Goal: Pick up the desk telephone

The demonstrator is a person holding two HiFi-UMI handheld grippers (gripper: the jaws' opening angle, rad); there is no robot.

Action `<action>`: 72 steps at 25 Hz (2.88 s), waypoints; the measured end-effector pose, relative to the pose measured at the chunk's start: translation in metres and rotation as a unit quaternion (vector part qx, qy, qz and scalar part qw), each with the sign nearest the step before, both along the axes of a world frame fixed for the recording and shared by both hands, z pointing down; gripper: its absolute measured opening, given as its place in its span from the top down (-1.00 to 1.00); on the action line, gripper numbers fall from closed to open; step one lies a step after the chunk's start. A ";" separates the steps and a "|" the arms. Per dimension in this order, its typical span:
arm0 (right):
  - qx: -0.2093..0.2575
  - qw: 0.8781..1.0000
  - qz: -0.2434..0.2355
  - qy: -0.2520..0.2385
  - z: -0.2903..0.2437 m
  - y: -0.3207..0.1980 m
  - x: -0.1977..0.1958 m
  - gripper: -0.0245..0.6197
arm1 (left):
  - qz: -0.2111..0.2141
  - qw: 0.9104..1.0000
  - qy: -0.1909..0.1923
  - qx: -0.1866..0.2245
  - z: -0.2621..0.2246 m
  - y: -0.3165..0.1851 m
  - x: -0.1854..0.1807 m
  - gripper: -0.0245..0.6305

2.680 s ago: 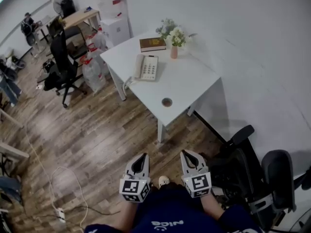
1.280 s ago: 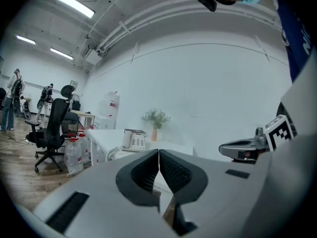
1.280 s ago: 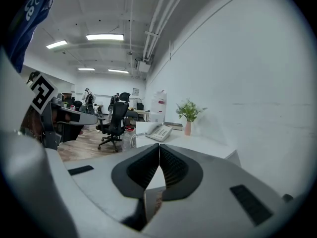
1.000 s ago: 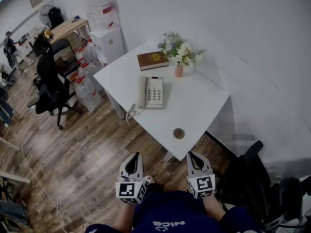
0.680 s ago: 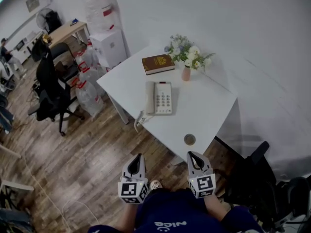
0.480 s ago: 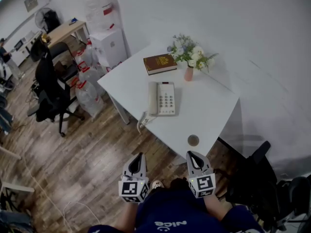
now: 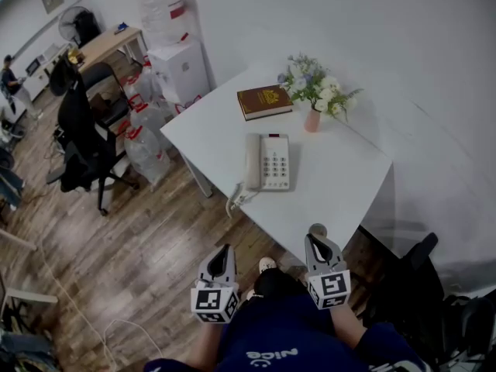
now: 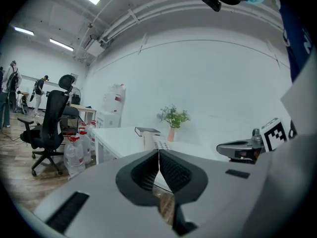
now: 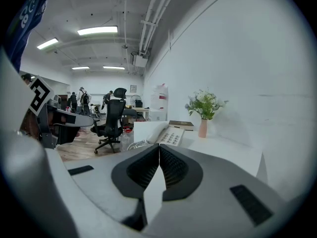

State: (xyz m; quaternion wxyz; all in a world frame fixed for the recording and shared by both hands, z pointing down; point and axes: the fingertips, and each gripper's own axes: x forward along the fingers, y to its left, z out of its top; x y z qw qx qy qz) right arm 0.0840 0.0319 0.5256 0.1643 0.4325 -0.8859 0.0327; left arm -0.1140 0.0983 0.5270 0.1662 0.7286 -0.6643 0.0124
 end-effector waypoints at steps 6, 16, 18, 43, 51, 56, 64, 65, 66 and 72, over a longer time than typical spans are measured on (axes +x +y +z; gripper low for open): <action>0.006 1.000 -0.012 -0.002 -0.005 -0.048 -0.013 0.85 | -0.011 1.000 -0.009 -0.004 -0.010 -0.042 -0.016 0.87; -0.028 0.999 -0.004 -0.021 0.013 -0.112 -0.015 0.85 | -0.017 0.999 -0.003 -0.027 -0.005 -0.089 -0.017 0.87; -0.018 0.999 -0.015 -0.022 0.011 -0.124 -0.022 0.85 | -0.015 0.999 -0.002 -0.033 -0.001 -0.096 -0.016 0.87; -0.048 0.999 0.001 -0.025 0.011 -0.185 -0.048 0.85 | 0.057 0.995 0.038 -0.079 0.018 -0.189 -0.023 0.86; -0.121 0.992 0.007 -0.041 0.022 -0.201 -0.062 0.46 | 0.098 0.985 0.074 -0.118 0.029 -0.218 -0.034 0.85; -0.149 0.987 0.008 -0.055 0.024 -0.214 -0.064 0.40 | 0.142 0.967 0.150 -0.146 0.035 -0.234 -0.029 0.27; -0.223 0.970 0.012 -0.099 0.039 -0.239 -0.063 0.25 | 0.208 0.939 0.175 -0.209 0.054 -0.263 -0.026 0.01; -0.230 0.968 0.013 -0.103 0.042 -0.242 -0.063 0.25 | 0.210 0.937 0.180 -0.215 0.057 -0.267 -0.026 0.01; -0.237 0.965 0.013 -0.108 0.044 -0.245 -0.064 0.25 | 0.209 0.934 0.189 -0.220 0.059 -0.272 -0.028 0.01; -0.282 0.952 0.004 -0.123 0.062 -0.264 -0.071 0.21 | 0.202 0.907 0.264 -0.259 0.071 -0.299 -0.033 -0.03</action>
